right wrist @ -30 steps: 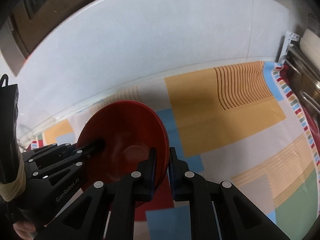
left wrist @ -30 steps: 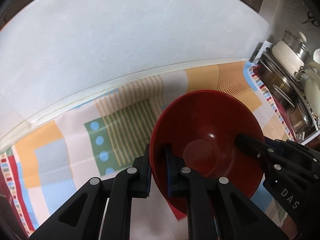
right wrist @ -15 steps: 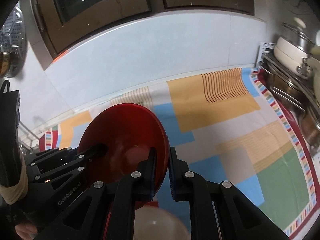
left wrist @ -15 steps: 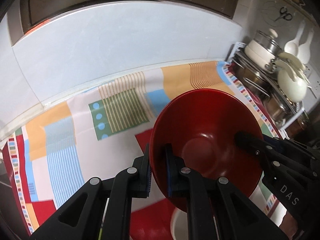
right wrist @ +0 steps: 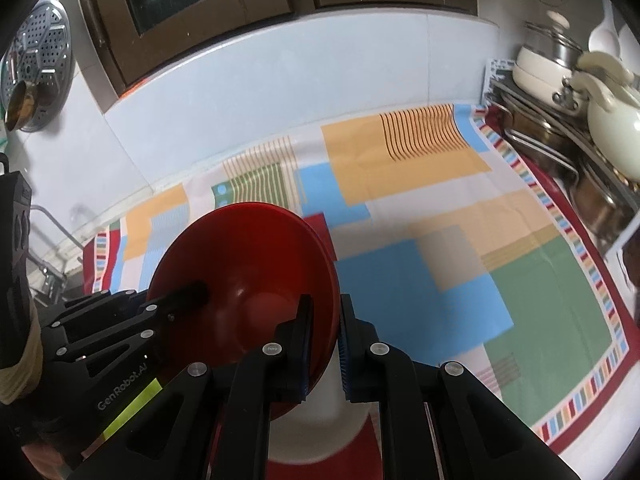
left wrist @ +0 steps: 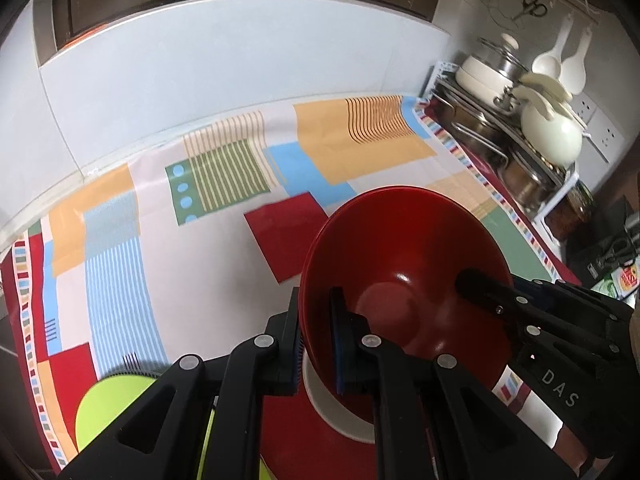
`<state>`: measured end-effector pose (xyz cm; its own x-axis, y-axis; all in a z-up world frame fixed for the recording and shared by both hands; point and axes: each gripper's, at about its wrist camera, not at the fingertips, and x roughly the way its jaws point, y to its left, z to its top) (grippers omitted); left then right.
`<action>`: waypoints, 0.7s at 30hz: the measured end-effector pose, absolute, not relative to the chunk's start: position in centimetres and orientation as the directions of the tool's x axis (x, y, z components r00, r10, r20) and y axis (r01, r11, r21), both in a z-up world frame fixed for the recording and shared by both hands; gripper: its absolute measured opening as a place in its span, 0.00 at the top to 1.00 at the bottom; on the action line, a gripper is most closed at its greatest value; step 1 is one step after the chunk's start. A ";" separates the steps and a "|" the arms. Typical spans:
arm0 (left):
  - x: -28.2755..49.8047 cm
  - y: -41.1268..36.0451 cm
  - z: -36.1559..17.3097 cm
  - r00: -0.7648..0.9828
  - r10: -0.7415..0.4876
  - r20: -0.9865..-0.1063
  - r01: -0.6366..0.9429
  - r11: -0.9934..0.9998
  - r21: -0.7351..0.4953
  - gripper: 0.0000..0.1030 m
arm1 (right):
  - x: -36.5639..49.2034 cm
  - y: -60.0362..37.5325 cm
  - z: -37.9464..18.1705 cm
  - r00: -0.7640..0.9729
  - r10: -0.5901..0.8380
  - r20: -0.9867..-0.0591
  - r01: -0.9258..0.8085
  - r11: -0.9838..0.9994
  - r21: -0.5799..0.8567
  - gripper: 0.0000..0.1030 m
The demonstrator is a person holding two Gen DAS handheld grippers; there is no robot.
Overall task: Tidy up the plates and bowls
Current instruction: 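Lift the red bowl with both tools and carry it over the white bowl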
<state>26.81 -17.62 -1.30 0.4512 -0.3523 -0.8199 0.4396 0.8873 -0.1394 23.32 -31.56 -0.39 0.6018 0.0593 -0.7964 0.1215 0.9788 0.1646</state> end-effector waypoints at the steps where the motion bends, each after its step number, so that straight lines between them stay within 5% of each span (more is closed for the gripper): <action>1: 26.5 -17.6 -1.5 0.447 -0.352 -0.822 0.442 0.886 -0.139 0.87 | 23.0 -31.6 -0.6 0.595 0.059 -0.801 0.122 0.979 0.162 0.87; 21: 23.9 -18.6 -4.5 0.376 -0.320 -0.869 0.464 0.878 -0.123 0.87 | 20.0 -32.2 -4.2 0.528 0.069 -0.847 0.155 0.972 0.176 0.87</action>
